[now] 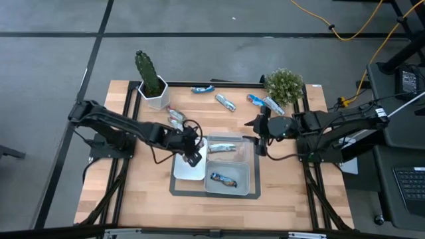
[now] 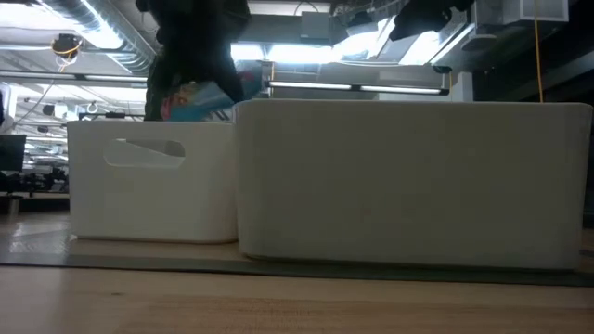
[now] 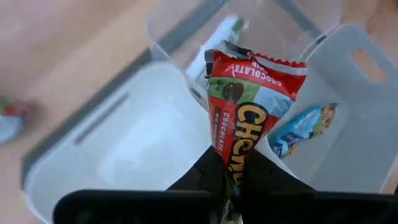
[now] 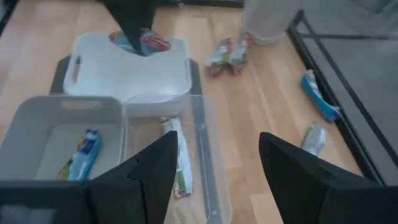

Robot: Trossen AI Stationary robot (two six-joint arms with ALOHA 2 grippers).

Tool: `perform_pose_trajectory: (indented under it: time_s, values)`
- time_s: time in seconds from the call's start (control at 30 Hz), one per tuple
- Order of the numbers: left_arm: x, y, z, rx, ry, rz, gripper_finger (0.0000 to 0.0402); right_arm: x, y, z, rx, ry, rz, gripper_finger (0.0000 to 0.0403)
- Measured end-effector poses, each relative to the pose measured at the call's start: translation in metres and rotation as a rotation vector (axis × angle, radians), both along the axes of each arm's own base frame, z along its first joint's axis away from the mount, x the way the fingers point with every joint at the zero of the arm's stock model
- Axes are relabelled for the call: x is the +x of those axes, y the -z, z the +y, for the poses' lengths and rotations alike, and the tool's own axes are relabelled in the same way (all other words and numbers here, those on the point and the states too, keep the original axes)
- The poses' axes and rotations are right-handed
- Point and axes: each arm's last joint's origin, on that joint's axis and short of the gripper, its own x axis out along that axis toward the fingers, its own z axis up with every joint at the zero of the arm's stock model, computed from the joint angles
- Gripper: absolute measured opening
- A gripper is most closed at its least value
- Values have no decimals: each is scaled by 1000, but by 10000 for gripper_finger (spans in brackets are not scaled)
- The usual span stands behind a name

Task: Pick and place Granola Bars by type
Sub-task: Put the red granola bar into the white bin

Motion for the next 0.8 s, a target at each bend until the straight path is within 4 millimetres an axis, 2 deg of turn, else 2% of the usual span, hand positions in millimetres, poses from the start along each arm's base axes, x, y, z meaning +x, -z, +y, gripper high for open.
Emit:
perform_pose_trajectory:
  time_s: [0.1, 0.2, 0.47, 0.63, 0.8]
  values:
    - [4, 8, -6, -44, 43, 25, 29, 0, 0, -1, -21, -15, 10, 227]
    - [5, 11, -12, -76, 56, 40, 60, 0, 1, -5, -22, 4, 19, 227]
    - [6, 4, -19, -93, 46, 21, 191, -5, 8, -20, -36, 64, 114, 227]
    - [13, -14, -15, -45, 0, -43, 243, -5, 8, -44, -67, 169, 129, 228]
    - [21, -43, -8, 35, 12, -101, 251, -7, 8, -79, -127, 247, 162, 233]
